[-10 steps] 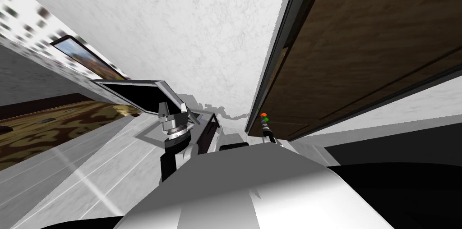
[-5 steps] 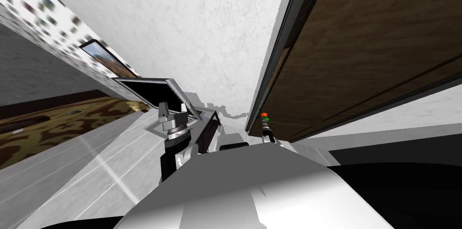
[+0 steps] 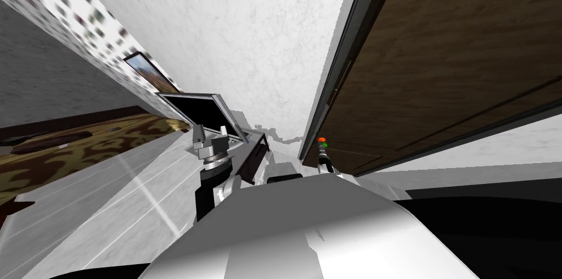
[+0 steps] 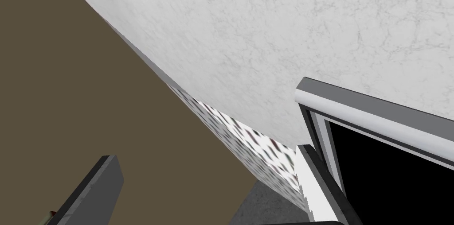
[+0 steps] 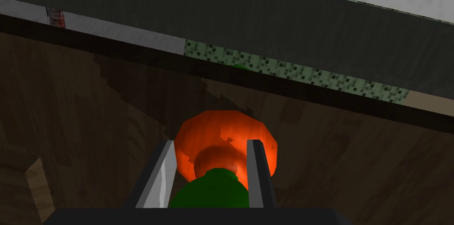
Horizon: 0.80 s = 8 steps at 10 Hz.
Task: Pull the door open
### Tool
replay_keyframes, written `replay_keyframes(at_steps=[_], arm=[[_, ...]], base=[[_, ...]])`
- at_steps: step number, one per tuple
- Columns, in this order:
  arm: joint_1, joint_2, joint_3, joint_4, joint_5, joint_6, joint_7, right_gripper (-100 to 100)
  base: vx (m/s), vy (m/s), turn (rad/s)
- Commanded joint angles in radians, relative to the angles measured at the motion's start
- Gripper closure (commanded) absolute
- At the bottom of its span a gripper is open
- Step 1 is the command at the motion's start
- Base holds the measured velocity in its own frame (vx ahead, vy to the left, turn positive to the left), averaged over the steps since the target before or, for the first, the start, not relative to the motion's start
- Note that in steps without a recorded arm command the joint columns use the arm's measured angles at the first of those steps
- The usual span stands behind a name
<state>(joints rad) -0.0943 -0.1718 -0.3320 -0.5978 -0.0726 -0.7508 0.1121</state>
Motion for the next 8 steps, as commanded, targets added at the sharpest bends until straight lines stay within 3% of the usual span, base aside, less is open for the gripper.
replay_keyframes(at_steps=[1,8], arm=[[0.034,-0.015,-0.018,-0.032,-0.014,0.007,-0.029,100],[0.017,-0.014,-0.013,-0.014,-0.065,-0.009,-0.196,100]], base=[[-0.047,-0.014,0.053],[-0.075,-0.021,0.1]])
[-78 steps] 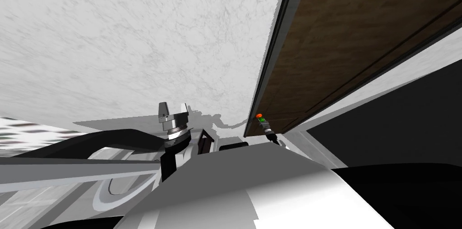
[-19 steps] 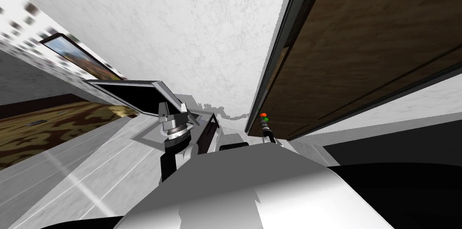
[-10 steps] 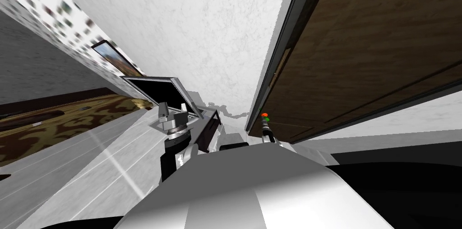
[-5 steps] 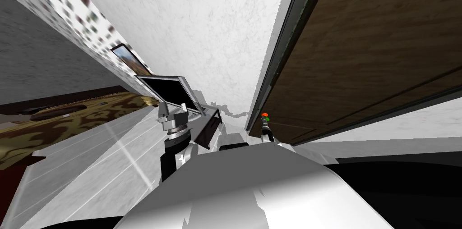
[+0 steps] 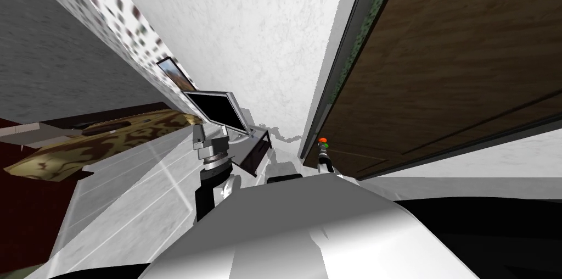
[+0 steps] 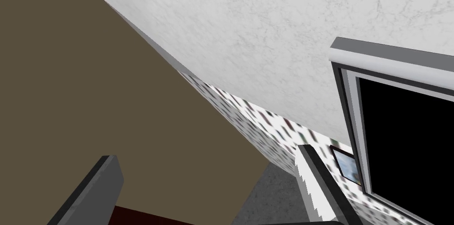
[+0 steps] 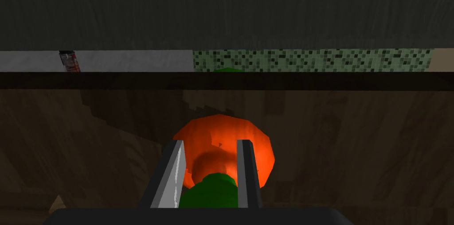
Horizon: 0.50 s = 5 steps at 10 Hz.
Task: Pull the door open
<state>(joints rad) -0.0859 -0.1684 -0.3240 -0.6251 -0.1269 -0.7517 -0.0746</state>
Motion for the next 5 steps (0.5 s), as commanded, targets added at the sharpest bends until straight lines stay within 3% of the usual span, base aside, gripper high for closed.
replay_keyframes(at_steps=[1,2,5], arm=[[0.004,-0.018,-0.019,0.018,-0.024,-0.012,-0.05,100],[-0.001,-0.018,-0.018,0.023,-0.037,-0.016,-0.076,100],[-0.005,-0.017,-0.017,0.028,-0.049,-0.02,-0.134,100]], base=[[-0.054,-0.04,0.097],[-0.087,-0.052,0.168],[-0.07,-0.013,0.073]])
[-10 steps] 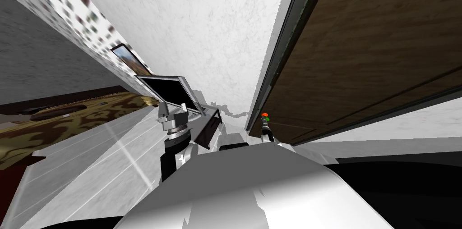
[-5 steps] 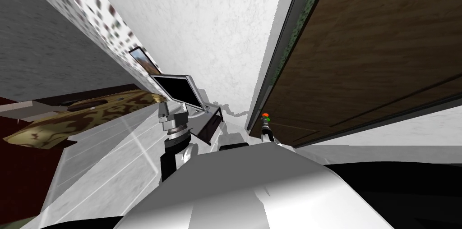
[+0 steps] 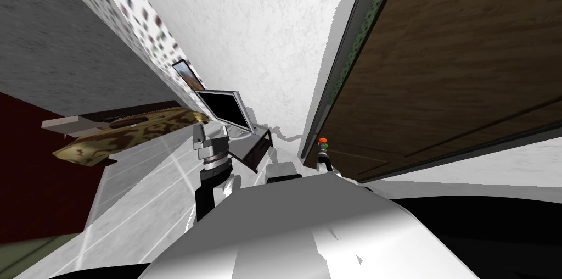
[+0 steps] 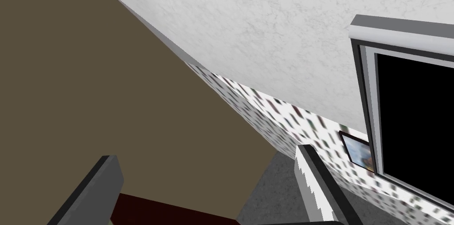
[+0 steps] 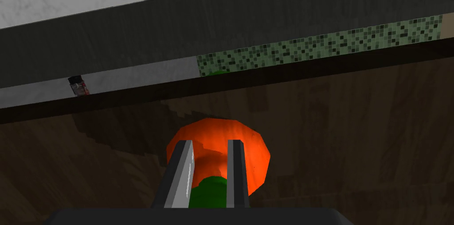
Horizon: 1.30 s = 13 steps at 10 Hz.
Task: Pull the door open
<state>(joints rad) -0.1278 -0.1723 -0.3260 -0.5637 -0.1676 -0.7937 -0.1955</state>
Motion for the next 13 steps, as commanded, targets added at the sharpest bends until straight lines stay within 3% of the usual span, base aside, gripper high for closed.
replay_keyframes(at_steps=[1,2,3,7,9,10,11,13], arm=[[0.037,-0.013,-0.015,-0.033,-0.009,0.022,-0.013,100],[0.037,-0.013,-0.015,-0.033,-0.009,0.022,-0.013,100],[0.033,-0.013,-0.013,-0.029,-0.022,0.018,-0.055,100],[0.033,-0.013,-0.013,-0.029,-0.022,0.018,-0.055,100],[0.024,-0.013,-0.011,-0.019,-0.048,0.01,-0.129,100],[0.024,-0.013,-0.011,-0.019,-0.048,0.01,-0.138,100],[-0.006,0.001,0.002,-0.011,-0.052,-0.013,-0.162,-100],[-0.007,0.004,0.002,-0.015,-0.065,-0.016,-0.198,-100]], base=[[-0.023,0.0,0.025],[-0.004,0.001,-0.035],[-0.041,-0.011,0.103],[-0.015,-0.008,0.017],[-0.088,-0.024,0.141],[-0.078,-0.023,0.079],[-0.092,0.011,0.129],[-0.108,-0.028,0.036]])
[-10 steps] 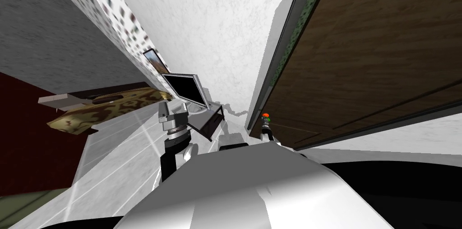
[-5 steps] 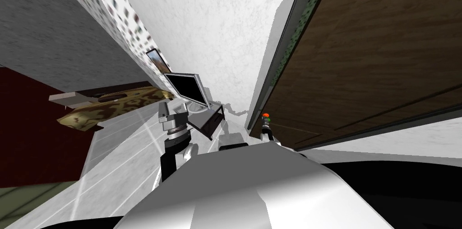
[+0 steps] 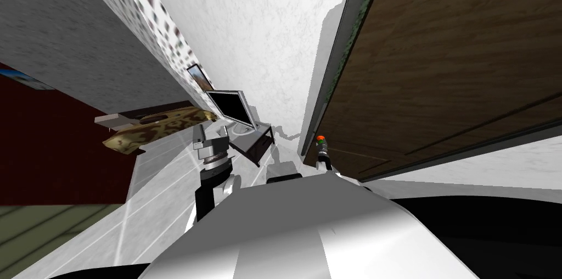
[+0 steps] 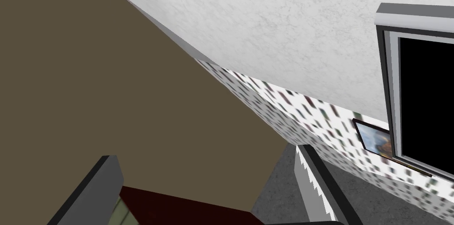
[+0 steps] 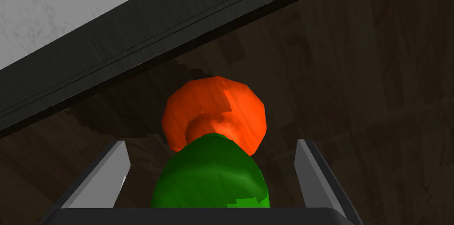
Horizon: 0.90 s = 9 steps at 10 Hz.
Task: Pull the door open
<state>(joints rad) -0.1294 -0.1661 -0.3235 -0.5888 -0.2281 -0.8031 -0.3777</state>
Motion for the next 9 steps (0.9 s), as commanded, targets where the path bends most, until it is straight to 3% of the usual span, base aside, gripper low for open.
replay_keyframes(at_steps=[1,9], arm=[[-0.006,0.001,0.0,0.008,-0.012,-0.009,-0.039,-100],[-0.009,0.02,0.002,-0.01,-0.072,-0.024,-0.238,-100]], base=[[-0.087,-0.03,0.059],[-0.072,-0.015,0.061]])
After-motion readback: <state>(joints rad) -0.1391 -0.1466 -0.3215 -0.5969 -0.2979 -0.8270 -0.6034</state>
